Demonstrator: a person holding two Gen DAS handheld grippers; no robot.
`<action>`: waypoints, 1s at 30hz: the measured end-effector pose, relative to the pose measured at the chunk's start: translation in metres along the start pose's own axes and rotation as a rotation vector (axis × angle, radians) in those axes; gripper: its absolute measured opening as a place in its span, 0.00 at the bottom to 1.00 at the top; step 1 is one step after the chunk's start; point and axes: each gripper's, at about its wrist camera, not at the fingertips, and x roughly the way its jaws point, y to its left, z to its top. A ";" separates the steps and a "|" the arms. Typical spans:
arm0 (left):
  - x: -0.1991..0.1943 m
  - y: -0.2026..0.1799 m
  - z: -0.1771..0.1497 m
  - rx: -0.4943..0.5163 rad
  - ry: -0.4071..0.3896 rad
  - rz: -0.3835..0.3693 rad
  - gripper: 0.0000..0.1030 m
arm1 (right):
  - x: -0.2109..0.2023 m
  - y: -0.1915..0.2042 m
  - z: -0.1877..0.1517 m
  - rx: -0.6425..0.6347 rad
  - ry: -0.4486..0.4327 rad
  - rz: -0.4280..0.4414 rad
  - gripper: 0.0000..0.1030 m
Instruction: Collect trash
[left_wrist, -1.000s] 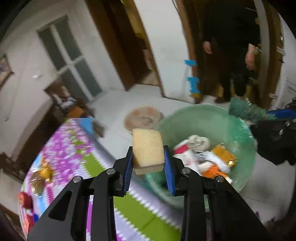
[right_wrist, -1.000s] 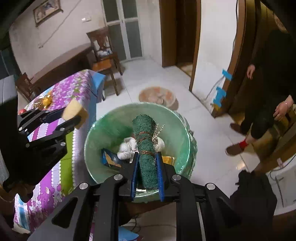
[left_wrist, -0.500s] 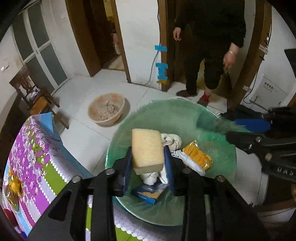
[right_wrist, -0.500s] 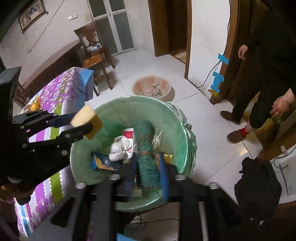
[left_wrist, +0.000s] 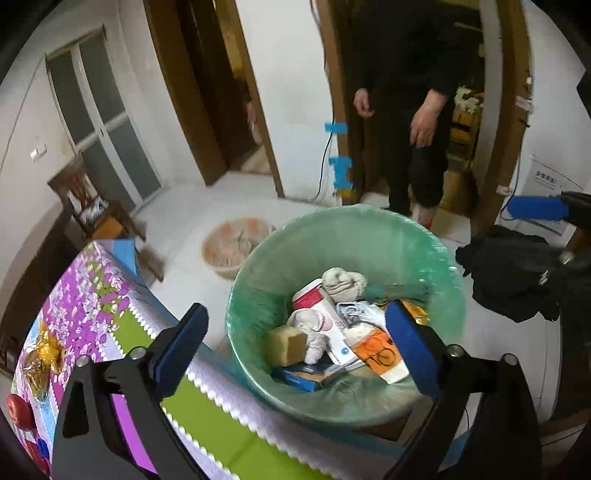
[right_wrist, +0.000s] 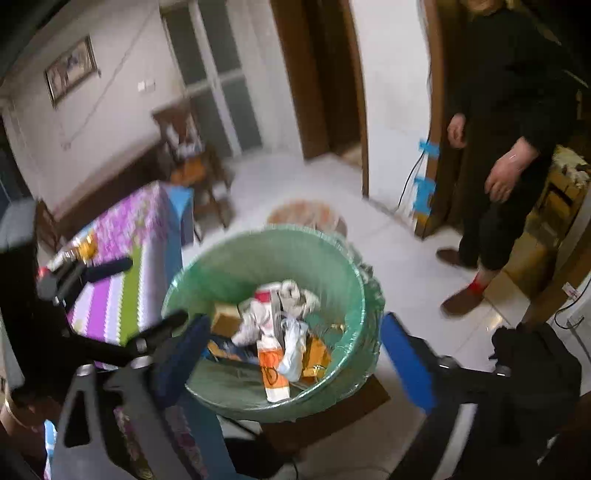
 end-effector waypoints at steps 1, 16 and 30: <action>-0.010 -0.002 -0.005 -0.006 -0.035 0.009 0.94 | -0.011 -0.001 -0.005 0.015 -0.036 0.000 0.95; -0.115 -0.026 -0.059 -0.021 -0.268 0.154 0.95 | -0.156 0.029 -0.114 0.030 -0.536 -0.314 0.95; -0.162 -0.020 -0.114 -0.123 -0.330 0.063 0.95 | -0.183 0.078 -0.181 -0.121 -0.544 -0.403 0.95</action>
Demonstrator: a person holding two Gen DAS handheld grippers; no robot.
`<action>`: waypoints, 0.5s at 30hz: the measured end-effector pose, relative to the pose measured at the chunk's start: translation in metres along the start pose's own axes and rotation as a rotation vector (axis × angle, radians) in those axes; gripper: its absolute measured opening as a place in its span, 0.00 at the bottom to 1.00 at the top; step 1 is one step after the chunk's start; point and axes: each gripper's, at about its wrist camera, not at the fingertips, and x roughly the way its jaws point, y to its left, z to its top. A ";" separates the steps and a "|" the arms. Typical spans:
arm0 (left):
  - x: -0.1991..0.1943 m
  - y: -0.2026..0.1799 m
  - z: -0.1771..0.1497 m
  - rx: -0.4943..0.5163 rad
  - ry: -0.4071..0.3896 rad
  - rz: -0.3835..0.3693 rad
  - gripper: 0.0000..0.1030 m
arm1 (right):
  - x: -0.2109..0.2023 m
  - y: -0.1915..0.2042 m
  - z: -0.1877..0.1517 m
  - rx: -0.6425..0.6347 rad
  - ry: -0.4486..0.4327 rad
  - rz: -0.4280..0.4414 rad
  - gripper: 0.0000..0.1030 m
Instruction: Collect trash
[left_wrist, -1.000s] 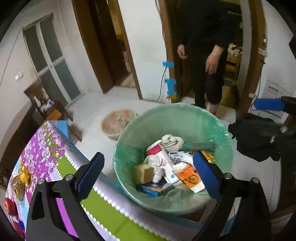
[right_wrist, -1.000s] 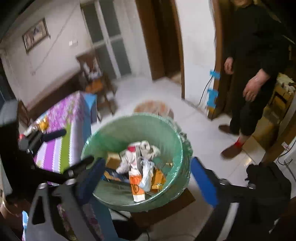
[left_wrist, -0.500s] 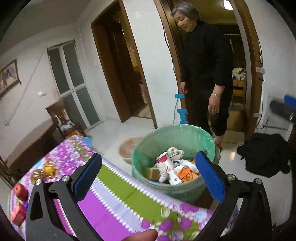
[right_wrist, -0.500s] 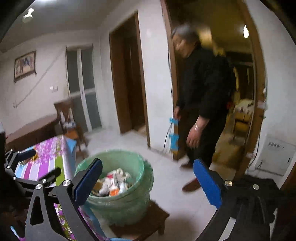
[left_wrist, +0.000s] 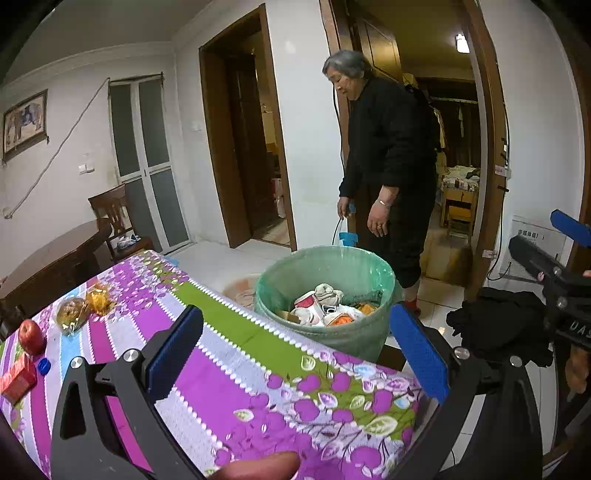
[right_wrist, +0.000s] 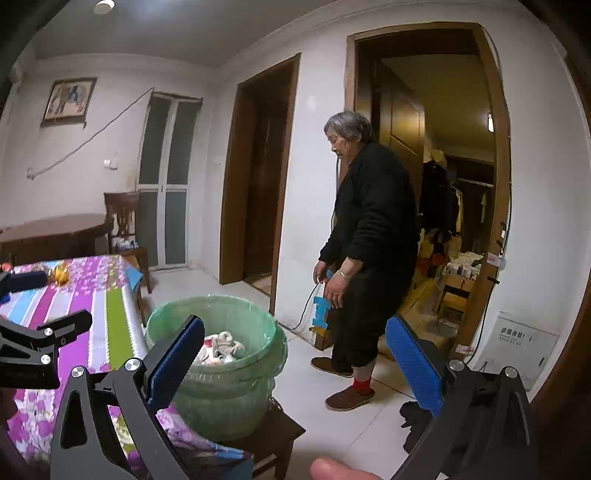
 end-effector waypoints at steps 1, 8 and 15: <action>-0.002 0.001 -0.002 -0.003 0.000 0.001 0.95 | -0.002 0.003 -0.002 -0.007 0.006 -0.001 0.95; -0.011 -0.004 -0.012 0.008 0.004 0.002 0.95 | -0.013 0.006 -0.008 0.010 0.001 0.007 0.95; -0.011 -0.005 -0.012 0.004 0.015 -0.027 0.95 | -0.012 -0.009 0.000 0.048 -0.008 -0.006 0.95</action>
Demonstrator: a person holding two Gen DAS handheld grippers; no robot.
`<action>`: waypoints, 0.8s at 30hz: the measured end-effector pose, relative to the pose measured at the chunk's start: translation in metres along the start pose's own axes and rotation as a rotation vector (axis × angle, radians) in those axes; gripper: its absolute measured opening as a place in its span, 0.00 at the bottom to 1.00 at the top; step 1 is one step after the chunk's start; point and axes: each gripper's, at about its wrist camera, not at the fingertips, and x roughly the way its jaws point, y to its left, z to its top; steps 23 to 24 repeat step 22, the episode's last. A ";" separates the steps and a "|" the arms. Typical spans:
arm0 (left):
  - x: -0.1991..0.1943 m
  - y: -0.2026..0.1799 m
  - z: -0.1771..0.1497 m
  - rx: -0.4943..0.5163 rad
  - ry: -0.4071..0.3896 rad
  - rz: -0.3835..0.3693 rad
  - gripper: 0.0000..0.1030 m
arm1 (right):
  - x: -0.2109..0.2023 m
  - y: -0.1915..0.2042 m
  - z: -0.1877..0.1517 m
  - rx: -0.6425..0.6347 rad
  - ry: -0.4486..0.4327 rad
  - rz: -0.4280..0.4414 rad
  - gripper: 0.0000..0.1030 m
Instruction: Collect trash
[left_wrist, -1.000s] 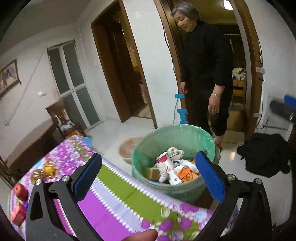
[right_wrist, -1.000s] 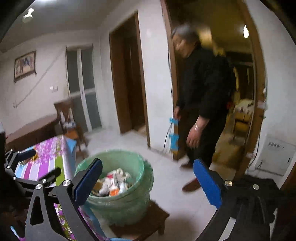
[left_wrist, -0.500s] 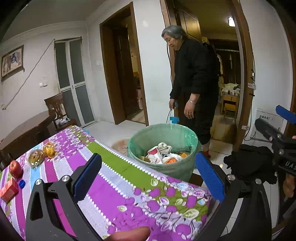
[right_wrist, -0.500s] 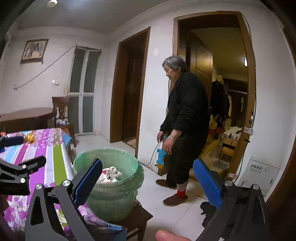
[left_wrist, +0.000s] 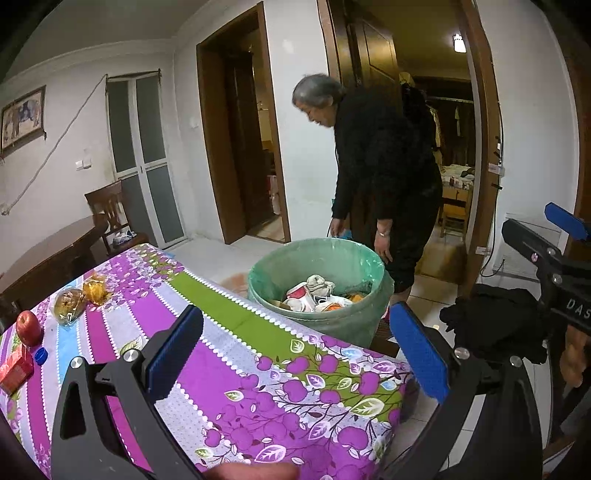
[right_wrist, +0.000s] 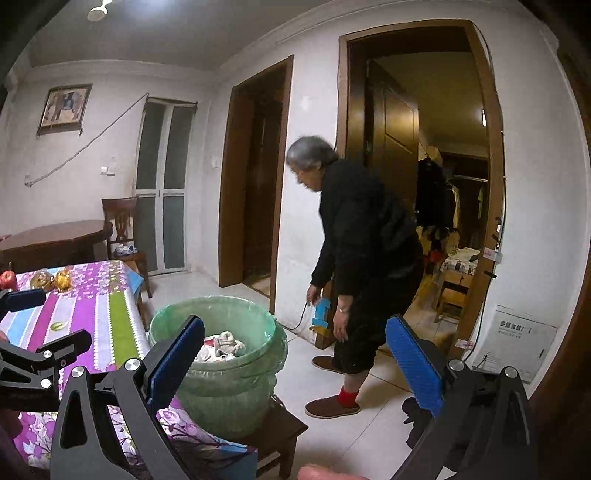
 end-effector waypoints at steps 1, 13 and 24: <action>0.001 0.000 -0.001 -0.001 0.002 -0.002 0.95 | 0.000 -0.002 0.000 0.006 0.002 0.000 0.95; -0.008 -0.006 -0.005 0.017 -0.056 0.013 0.95 | -0.002 0.005 0.002 -0.015 -0.018 -0.018 0.95; -0.019 -0.008 -0.007 -0.024 -0.047 0.005 0.95 | -0.009 0.005 0.006 -0.022 -0.038 -0.026 0.95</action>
